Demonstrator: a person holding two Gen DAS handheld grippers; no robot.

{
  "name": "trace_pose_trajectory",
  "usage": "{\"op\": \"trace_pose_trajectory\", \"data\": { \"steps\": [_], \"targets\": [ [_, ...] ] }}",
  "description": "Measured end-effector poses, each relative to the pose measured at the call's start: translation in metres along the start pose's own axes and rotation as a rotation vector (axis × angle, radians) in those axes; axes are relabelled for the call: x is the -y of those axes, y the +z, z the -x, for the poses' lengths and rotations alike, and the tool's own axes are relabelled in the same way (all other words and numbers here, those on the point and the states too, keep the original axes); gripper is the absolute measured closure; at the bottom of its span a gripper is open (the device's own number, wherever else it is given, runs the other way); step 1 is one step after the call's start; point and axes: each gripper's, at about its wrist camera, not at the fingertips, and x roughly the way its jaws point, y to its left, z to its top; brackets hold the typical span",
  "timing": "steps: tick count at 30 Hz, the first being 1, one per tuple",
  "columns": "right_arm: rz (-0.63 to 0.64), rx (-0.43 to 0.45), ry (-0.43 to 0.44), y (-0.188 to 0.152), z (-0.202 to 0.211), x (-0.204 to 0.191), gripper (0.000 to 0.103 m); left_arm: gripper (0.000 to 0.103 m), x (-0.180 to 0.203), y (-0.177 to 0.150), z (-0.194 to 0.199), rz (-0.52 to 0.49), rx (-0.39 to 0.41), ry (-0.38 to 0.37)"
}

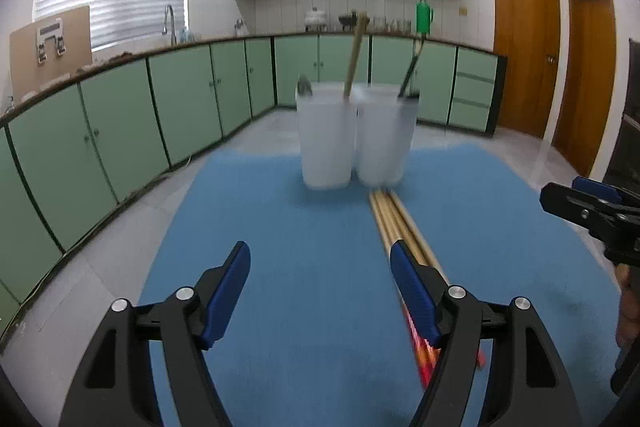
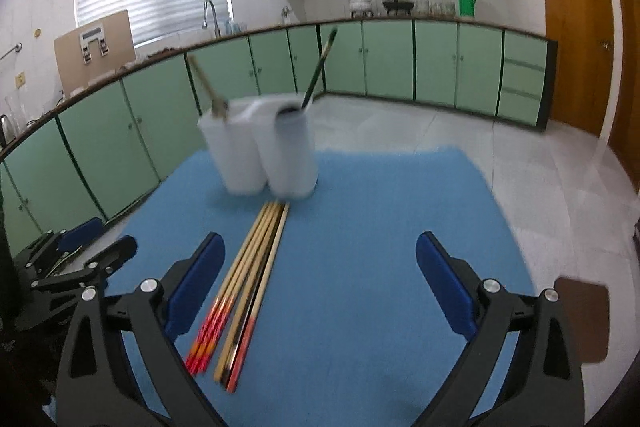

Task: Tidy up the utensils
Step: 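Open both tools and withdraw them back toward the chopsticks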

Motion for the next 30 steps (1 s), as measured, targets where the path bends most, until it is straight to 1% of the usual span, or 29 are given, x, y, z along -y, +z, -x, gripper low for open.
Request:
{"op": "trace_pose_trajectory", "data": {
  "steps": [3, 6, 11, 15, 16, 17, 19, 21, 25, 30],
  "targets": [
    [0.003, -0.036, -0.003, -0.021, 0.001, -0.008, 0.009, 0.032, 0.002, -0.016, 0.001, 0.010, -0.040, 0.001],
    [0.016, -0.066, -0.010, -0.037, -0.001, -0.015, 0.009, 0.032, 0.000, -0.025, 0.002, 0.004, -0.069, 0.010],
    [0.046, -0.132, 0.000, -0.053, -0.008, -0.024, 0.010, 0.032, 0.000, -0.035, 0.003, 0.007, -0.113, 0.018],
    [0.086, -0.169, 0.006, -0.065, -0.010, -0.034, 0.010, 0.032, 0.000, -0.041, 0.005, -0.005, -0.140, 0.026],
    [0.095, -0.181, 0.009, -0.068, -0.010, -0.035, 0.013, 0.032, -0.001, -0.042, 0.005, -0.005, -0.145, 0.027],
    [0.107, -0.198, 0.013, -0.072, -0.012, -0.038, 0.021, 0.031, -0.002, -0.043, 0.005, -0.002, -0.150, 0.028],
    [0.126, -0.231, 0.014, -0.077, -0.015, -0.041, 0.025, 0.030, -0.003, -0.043, 0.005, 0.003, -0.151, 0.029],
    [0.137, -0.259, 0.011, -0.083, -0.019, -0.043, 0.026, 0.029, -0.004, -0.044, 0.005, 0.007, -0.153, 0.031],
    [0.160, -0.296, 0.011, -0.087, -0.025, -0.048, 0.034, 0.029, -0.004, -0.043, 0.004, 0.005, -0.158, 0.032],
    [0.181, -0.301, -0.008, -0.085, -0.031, -0.053, 0.034, 0.028, -0.004, -0.043, 0.002, 0.002, -0.168, 0.032]
  ]
}}
